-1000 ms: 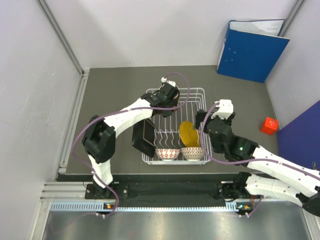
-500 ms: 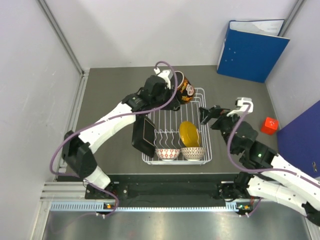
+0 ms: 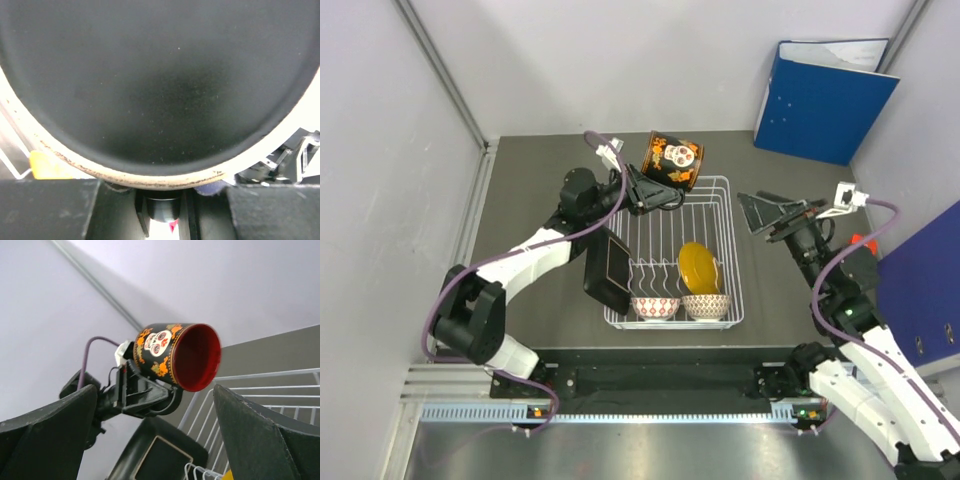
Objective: Unload the mixed dishes from the dish rack
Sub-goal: Place the cup at the center of the board.
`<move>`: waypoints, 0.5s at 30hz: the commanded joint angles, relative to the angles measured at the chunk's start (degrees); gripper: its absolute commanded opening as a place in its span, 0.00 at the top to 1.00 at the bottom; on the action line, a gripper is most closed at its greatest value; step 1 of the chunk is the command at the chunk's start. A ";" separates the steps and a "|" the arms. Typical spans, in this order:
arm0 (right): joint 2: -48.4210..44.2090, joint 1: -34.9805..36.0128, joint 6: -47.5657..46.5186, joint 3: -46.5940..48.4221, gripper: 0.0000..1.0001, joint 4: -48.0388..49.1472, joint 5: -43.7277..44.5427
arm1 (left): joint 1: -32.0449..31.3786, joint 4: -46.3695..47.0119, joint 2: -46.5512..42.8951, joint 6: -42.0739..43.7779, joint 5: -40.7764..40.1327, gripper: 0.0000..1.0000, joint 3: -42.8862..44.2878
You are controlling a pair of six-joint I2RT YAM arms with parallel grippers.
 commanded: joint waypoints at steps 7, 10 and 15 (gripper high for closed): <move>13.59 -2.88 7.13 2.62 0.12 15.48 -18.63 | -0.76 21.10 -2.81 -3.99 6.70 1.00 2.09; 17.11 -2.79 7.39 3.77 0.12 18.46 -19.95 | -0.93 20.92 -2.55 -3.73 6.79 1.00 1.74; 20.11 -2.79 6.95 5.96 0.12 20.84 -20.21 | -0.94 18.73 -2.90 -2.23 6.97 1.00 1.65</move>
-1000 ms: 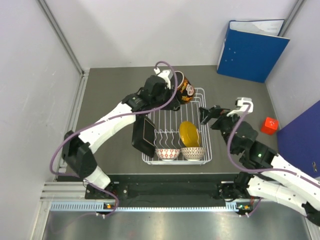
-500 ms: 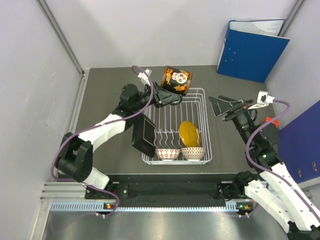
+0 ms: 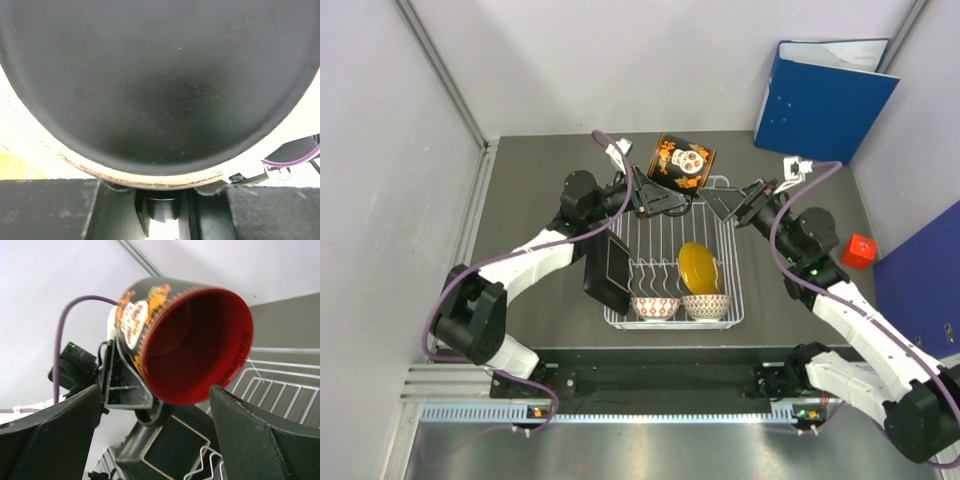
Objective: Unload the mixed dishes from the dish rack
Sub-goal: Place the cup at the center of the board.
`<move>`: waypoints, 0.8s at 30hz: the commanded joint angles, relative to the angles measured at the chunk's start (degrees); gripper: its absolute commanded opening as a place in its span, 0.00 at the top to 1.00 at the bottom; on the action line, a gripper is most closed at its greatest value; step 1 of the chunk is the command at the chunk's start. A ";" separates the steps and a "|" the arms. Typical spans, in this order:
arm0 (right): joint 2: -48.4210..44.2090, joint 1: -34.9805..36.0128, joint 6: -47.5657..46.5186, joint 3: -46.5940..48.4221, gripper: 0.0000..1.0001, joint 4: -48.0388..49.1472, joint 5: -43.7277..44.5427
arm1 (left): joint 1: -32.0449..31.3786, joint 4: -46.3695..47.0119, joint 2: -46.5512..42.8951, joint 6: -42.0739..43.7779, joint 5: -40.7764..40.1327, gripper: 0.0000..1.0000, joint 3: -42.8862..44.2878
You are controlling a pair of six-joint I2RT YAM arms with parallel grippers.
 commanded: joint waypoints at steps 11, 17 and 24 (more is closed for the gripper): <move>11.29 -0.65 2.06 8.61 0.23 15.00 -4.76 | -0.26 11.16 -2.87 2.19 0.30 1.00 2.11; 15.69 -0.65 4.88 8.35 0.46 20.71 -7.23 | -0.35 11.07 -2.52 2.19 0.48 1.00 2.20; 18.76 -0.65 5.67 9.22 0.48 23.79 -8.90 | -0.61 12.13 -2.08 1.66 0.48 1.00 1.67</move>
